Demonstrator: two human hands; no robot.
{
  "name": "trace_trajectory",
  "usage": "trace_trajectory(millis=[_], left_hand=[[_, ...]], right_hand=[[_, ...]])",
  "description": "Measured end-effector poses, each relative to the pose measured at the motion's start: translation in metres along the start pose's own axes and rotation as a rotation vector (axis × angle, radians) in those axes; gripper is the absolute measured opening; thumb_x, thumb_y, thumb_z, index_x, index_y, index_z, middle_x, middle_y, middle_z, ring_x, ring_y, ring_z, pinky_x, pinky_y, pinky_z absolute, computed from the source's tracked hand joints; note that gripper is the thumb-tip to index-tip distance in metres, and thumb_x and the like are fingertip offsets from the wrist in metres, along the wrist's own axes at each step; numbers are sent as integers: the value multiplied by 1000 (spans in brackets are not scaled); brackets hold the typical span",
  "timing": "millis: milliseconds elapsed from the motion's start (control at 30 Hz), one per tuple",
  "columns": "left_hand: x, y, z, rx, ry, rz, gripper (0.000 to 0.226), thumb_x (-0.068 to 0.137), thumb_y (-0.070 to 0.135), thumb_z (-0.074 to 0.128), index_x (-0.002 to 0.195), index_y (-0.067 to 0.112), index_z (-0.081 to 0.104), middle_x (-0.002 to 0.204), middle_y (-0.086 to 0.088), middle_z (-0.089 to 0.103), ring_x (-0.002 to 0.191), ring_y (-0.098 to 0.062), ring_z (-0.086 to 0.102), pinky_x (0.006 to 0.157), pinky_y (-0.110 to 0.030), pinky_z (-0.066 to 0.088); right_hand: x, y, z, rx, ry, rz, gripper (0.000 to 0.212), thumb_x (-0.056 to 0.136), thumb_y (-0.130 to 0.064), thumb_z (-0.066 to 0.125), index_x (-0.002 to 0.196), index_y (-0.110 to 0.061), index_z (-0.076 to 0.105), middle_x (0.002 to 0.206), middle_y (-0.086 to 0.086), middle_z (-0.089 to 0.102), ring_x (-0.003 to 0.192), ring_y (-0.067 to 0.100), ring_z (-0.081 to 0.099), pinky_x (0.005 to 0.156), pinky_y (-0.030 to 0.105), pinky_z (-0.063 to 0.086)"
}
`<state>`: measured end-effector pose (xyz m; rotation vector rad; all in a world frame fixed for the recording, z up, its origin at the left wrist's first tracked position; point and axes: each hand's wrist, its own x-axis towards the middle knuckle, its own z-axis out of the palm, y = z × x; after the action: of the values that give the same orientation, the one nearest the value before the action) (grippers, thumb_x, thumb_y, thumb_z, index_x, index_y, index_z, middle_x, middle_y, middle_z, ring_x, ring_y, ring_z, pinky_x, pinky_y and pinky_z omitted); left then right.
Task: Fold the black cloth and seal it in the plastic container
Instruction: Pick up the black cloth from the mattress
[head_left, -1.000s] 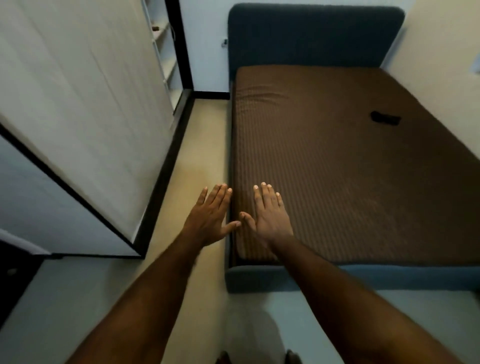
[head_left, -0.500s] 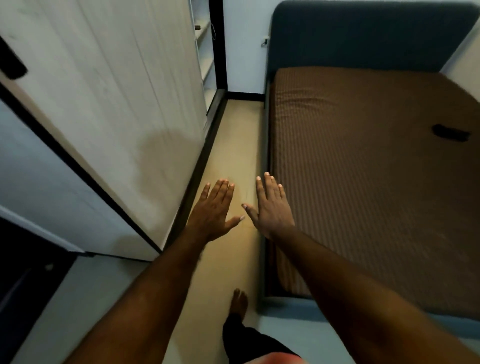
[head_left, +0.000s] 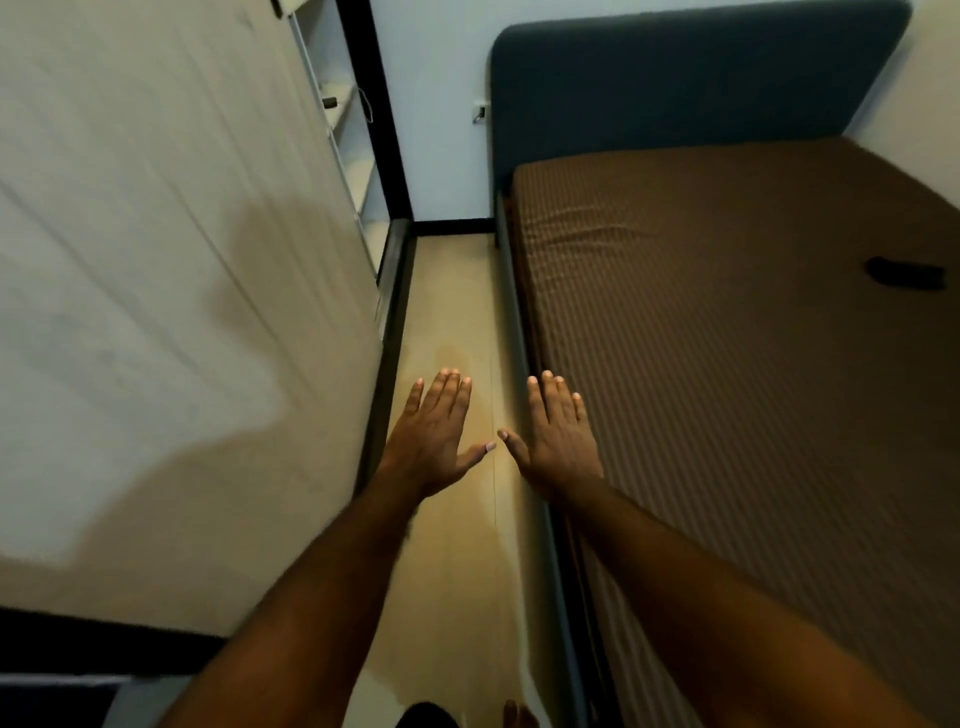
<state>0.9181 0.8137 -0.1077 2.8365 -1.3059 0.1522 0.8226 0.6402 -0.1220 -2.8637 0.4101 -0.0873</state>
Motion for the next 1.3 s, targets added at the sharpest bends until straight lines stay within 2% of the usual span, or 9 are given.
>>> trace_trajectory(millis=[167, 267, 400, 600, 833, 933, 1100, 1167, 1300], left_hand=[[86, -47, 15, 0, 4, 63, 92, 87, 73, 10, 152, 8, 12, 160, -15, 17, 149, -28, 10, 120, -47, 4], [149, -83, 29, 8, 9, 107, 92, 88, 73, 12, 152, 8, 10, 161, -14, 14, 149, -27, 7, 119, -46, 1], [222, -129, 41, -22, 27, 148, 89, 90, 71, 22, 151, 7, 16, 159, -15, 21, 148, -28, 13, 118, -46, 5], [333, -192, 48, 4, 9, 297, 91, 89, 72, 14, 151, 6, 17, 158, -16, 21, 148, -29, 15, 119, -49, 9], [459, -213, 64, -7, -9, 446, 91, 89, 71, 15, 152, 6, 14, 160, -15, 14, 149, -26, 7, 121, -48, 7], [522, -216, 77, -23, 14, 473, 90, 89, 70, 21, 150, 4, 21, 158, -17, 23, 148, -28, 14, 120, -49, 12], [614, -216, 89, -27, -14, 579, 87, 90, 68, 31, 146, 1, 32, 151, -19, 38, 144, -30, 29, 116, -52, 23], [653, -218, 89, -30, 20, 579, 86, 90, 67, 33, 145, 0, 34, 149, -20, 40, 142, -31, 32, 115, -53, 25], [722, -225, 88, -49, -20, 589, 87, 89, 67, 30, 144, -1, 37, 147, -21, 42, 141, -32, 34, 114, -54, 27]], right_hand=[[80, 5, 8, -20, 28, 58, 82, 96, -66, 18, 155, -14, -6, 164, 9, -8, 151, 24, -12, 119, 39, -10], [140, 9, 12, -26, 30, 98, 83, 93, -67, 13, 154, -14, -7, 164, 10, -7, 151, 24, -12, 119, 40, -10], [219, 14, 12, -64, 12, 177, 84, 92, -68, 10, 154, -15, -10, 164, 10, -10, 150, 25, -13, 120, 41, -10], [324, 17, 12, -38, 58, 332, 80, 98, -64, 21, 155, -15, -7, 164, 11, -8, 151, 26, -12, 120, 42, -9], [428, 49, 17, 8, 115, 426, 86, 94, -67, 18, 155, -11, -4, 164, 14, -4, 151, 27, -9, 121, 44, -4], [479, 78, 20, 15, 143, 462, 89, 91, -69, 14, 156, -9, 0, 164, 16, 1, 152, 28, -4, 122, 45, -2], [553, 124, 9, 34, 119, 529, 86, 96, -64, 26, 156, -8, 1, 164, 16, 1, 152, 29, -4, 121, 45, -3], [584, 140, 5, 19, 140, 545, 87, 94, -66, 23, 156, -8, 4, 164, 16, 4, 152, 29, -1, 121, 45, -2], [635, 168, -6, -11, 150, 592, 91, 89, -70, 15, 156, -8, 8, 163, 16, 11, 152, 29, 4, 122, 46, 2]])
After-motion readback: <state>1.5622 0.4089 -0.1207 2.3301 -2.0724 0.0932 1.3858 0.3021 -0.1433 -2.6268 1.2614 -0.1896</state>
